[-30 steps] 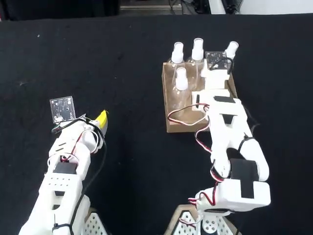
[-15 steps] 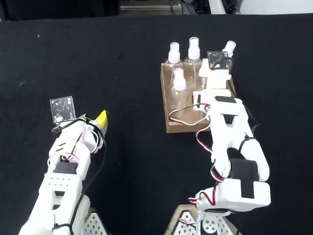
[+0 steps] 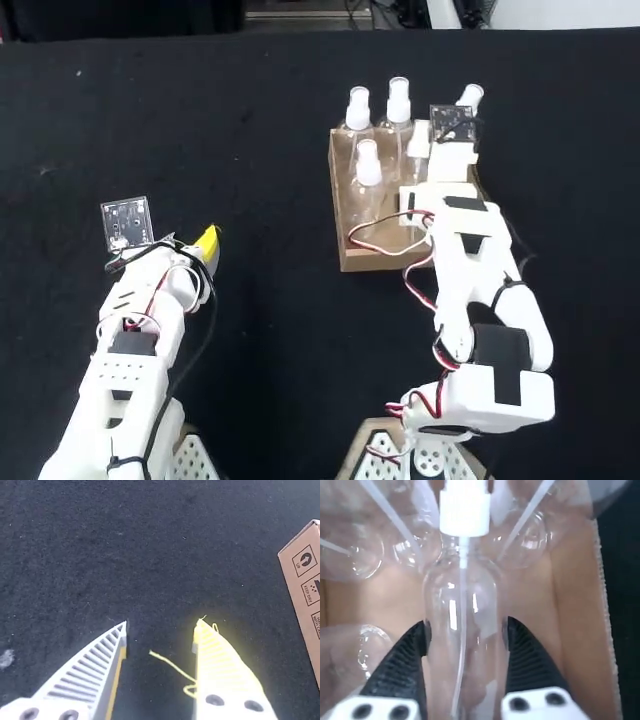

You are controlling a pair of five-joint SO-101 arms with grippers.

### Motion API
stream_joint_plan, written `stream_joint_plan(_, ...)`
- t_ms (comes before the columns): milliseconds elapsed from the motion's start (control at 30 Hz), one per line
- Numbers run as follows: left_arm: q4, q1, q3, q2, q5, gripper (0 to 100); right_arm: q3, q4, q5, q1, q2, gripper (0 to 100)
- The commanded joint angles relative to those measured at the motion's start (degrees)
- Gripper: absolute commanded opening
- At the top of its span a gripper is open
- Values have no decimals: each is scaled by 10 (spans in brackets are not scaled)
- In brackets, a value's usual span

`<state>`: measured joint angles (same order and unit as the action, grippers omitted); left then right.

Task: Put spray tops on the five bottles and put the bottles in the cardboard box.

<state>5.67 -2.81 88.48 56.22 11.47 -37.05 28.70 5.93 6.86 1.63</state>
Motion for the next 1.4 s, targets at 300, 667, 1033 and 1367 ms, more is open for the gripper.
stream_joint_plan(300, -14, -5, -6, 8, 6, 213, -55, -3, -1, 4, -139, 10)
stream_joint_plan(667, -14, -5, -6, 8, 6, 213, -75, 1, -1, 4, -161, 10)
stream_joint_plan(1033, -14, -5, -6, 8, 6, 213, -79, 2, -1, 8, -176, 10)
stream_joint_plan(1367, -14, -5, -6, 8, 6, 213, -132, -2, -1, 5, -272, 10)
